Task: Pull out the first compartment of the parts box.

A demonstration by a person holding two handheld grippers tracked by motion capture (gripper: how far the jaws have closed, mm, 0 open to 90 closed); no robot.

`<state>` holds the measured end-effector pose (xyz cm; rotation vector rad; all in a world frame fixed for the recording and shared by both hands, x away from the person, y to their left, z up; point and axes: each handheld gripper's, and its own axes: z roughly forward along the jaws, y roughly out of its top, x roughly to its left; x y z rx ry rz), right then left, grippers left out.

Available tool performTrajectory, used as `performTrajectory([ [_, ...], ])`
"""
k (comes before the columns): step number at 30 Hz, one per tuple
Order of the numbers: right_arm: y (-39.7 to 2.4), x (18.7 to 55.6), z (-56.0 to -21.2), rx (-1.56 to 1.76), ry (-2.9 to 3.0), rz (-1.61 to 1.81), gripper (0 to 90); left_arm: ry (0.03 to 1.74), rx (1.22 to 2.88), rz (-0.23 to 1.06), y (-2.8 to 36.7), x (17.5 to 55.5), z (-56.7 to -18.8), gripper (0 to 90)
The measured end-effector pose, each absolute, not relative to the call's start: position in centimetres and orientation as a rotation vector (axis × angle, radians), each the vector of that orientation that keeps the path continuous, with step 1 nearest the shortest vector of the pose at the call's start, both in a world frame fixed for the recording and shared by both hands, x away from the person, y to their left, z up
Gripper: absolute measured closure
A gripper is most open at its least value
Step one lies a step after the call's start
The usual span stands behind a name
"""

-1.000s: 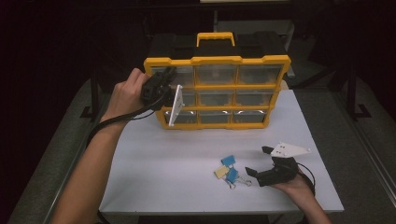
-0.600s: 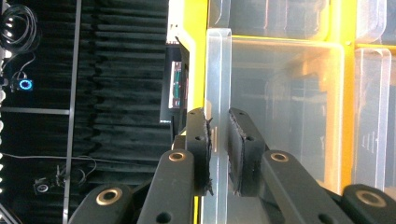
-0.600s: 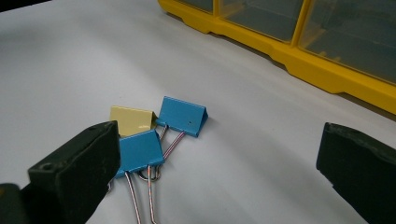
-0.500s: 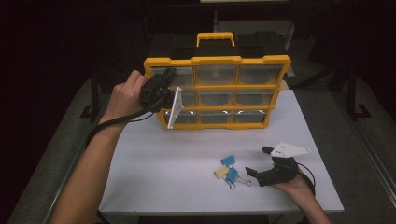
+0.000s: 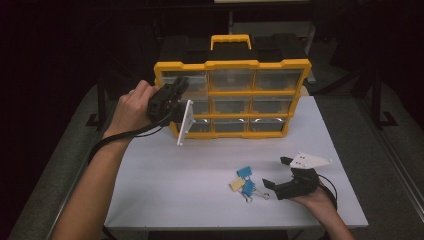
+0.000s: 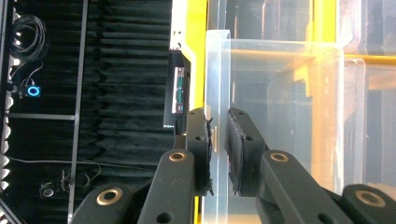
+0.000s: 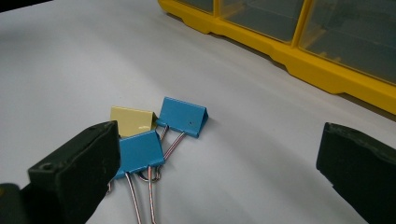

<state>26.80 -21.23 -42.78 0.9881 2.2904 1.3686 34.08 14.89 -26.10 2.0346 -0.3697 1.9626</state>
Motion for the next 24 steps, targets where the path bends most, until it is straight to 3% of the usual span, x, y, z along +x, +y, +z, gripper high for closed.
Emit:
performTrajectory([
  [24, -21.2, 26.8, -42.8, 0.988, 2.291, 1.376, 0.0, -0.411, 1.989, 1.964, 15.2, 31.1, -26.3, 79.9],
])
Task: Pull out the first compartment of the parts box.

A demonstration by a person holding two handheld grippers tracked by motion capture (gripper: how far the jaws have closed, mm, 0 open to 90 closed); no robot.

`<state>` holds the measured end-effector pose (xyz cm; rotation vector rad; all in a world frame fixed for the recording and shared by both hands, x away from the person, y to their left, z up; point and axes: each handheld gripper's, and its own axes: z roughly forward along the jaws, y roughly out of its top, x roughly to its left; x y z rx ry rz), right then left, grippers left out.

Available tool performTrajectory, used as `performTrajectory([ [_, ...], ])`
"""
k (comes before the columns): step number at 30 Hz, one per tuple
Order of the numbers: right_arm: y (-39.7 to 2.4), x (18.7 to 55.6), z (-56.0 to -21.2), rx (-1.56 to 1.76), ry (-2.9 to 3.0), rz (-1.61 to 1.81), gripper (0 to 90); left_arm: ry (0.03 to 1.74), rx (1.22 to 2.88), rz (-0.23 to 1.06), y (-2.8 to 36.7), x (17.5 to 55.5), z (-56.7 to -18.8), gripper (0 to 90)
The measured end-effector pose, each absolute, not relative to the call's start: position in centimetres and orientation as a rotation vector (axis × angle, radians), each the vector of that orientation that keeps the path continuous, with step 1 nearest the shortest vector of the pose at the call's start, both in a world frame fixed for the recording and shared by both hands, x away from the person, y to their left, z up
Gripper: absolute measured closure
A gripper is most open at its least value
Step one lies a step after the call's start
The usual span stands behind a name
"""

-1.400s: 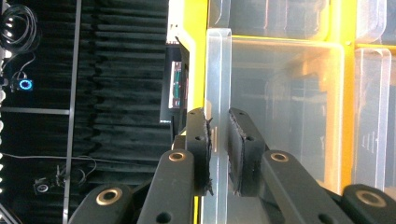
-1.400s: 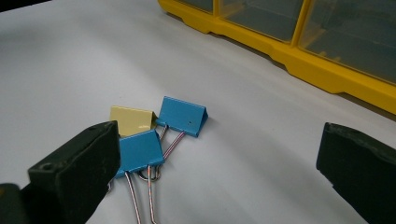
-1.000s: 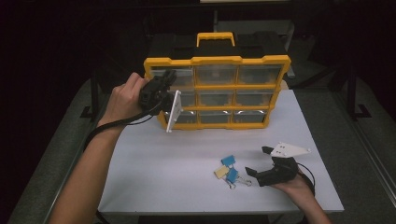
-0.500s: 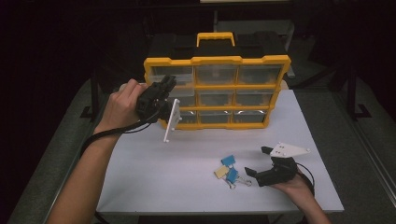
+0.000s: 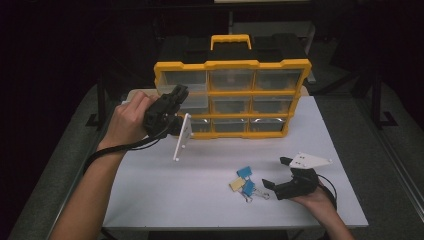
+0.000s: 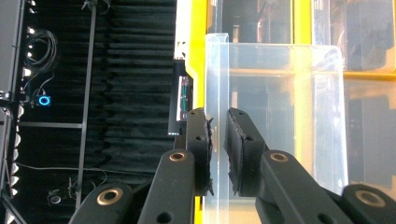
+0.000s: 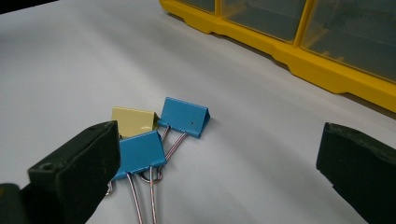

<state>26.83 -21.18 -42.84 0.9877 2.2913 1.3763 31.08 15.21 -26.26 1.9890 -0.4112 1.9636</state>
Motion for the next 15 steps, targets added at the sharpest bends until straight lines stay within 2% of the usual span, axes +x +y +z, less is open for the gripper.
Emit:
performTrajectory([
  [15, -21.1, 26.9, -42.8, 0.990, 2.292, 1.377, 0.0, -0.440, 1.972, 1.970, 15.6, 29.8, -26.6, 79.8],
])
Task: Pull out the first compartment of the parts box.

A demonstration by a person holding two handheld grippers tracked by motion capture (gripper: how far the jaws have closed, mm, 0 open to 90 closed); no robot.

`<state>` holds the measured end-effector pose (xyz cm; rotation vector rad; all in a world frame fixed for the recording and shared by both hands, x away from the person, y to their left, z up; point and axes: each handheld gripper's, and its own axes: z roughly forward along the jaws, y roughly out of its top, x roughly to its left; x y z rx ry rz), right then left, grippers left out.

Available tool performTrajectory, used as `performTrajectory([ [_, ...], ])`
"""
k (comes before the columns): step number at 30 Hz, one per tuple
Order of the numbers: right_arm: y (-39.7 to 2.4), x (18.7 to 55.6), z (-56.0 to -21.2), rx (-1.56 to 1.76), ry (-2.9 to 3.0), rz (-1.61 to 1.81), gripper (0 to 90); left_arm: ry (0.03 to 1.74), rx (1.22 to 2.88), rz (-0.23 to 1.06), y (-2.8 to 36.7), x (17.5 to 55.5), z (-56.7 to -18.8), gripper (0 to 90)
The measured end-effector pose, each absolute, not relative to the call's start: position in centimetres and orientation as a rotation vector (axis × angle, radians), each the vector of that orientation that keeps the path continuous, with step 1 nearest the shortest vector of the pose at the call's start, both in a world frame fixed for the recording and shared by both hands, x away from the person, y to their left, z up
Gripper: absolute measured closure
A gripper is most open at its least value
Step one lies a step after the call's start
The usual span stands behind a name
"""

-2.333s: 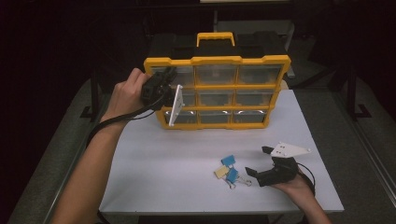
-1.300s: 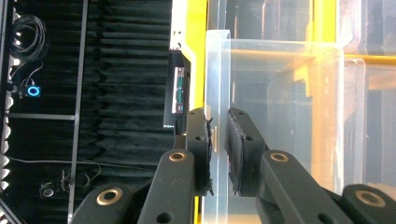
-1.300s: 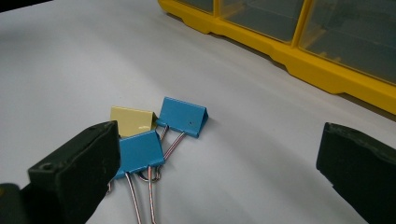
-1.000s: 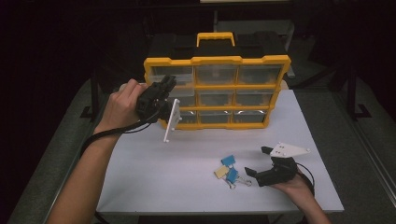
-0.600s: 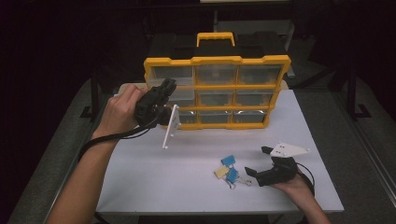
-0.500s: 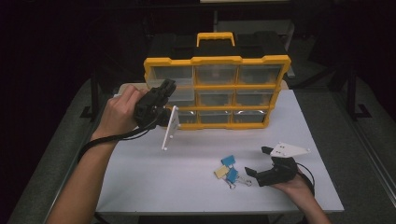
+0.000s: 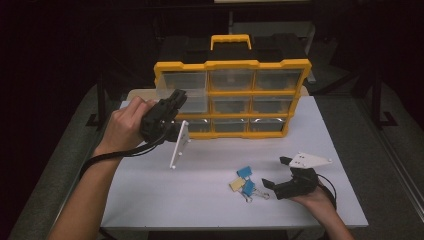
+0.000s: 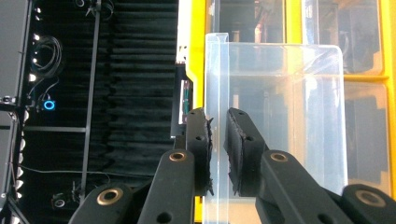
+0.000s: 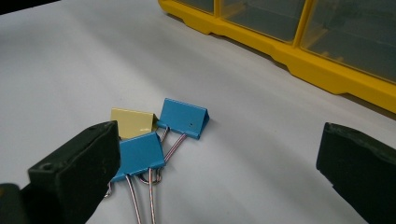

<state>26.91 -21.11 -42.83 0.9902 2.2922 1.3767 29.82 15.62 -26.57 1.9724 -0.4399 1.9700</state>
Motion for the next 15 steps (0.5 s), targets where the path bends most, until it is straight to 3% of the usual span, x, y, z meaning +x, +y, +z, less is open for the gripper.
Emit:
performTrajectory([
  [15, -20.87, 27.00, -42.68, 0.993, 2.292, 1.375, 0.0, -0.459, 1.980, 1.961, 15.32, 29.50, -26.77, 79.4],
])
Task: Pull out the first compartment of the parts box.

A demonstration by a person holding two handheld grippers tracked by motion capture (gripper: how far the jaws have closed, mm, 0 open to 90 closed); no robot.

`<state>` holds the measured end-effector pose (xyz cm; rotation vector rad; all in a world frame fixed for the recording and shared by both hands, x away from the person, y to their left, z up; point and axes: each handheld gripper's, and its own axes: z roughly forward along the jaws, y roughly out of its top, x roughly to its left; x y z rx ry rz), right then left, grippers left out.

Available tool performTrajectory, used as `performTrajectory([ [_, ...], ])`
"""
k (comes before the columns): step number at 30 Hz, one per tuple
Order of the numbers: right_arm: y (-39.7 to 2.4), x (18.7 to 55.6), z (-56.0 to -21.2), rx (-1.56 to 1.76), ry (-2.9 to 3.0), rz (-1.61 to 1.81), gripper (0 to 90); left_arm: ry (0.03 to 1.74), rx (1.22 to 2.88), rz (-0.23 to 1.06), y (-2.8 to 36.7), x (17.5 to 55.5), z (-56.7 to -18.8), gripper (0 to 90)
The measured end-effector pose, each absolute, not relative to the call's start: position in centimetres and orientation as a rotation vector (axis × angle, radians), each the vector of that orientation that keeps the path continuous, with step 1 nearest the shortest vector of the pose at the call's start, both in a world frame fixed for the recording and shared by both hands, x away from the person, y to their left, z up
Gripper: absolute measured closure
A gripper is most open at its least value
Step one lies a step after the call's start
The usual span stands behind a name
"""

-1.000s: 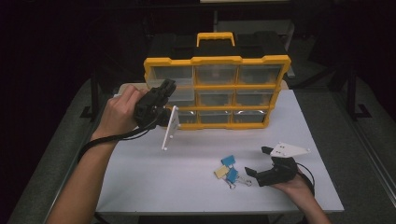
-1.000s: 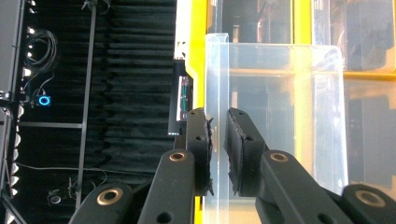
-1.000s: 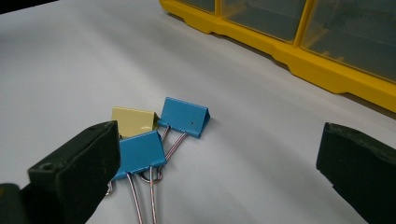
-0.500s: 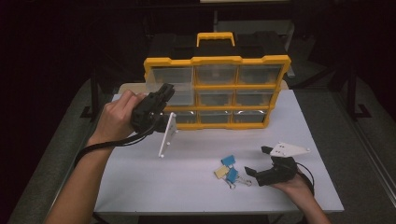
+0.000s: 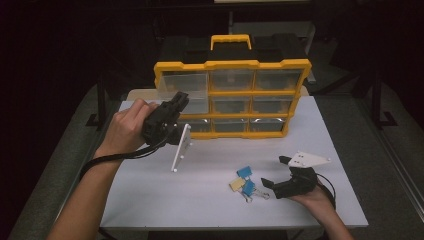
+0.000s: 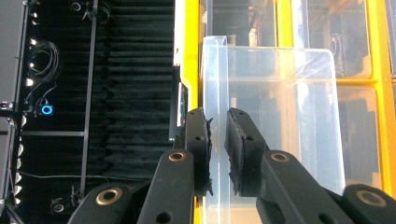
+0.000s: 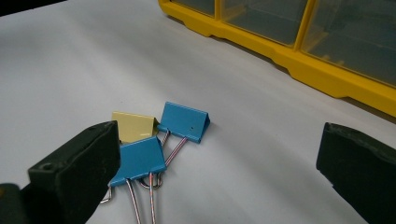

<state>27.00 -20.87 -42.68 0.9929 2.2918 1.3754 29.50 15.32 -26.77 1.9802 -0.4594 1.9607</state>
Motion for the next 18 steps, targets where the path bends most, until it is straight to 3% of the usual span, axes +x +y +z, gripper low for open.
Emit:
performTrajectory([
  [11, -20.88, 26.90, -42.79, 0.986, 2.298, 1.370, 0.0, -0.450, 1.975, 1.972, 15.47, 29.39, -26.94, 78.6],
  [18, -20.82, 26.93, -42.84, 0.985, 2.301, 1.364, 0.0, -0.418, 1.980, 1.947, 15.74, 29.25, -27.16, 65.7],
])
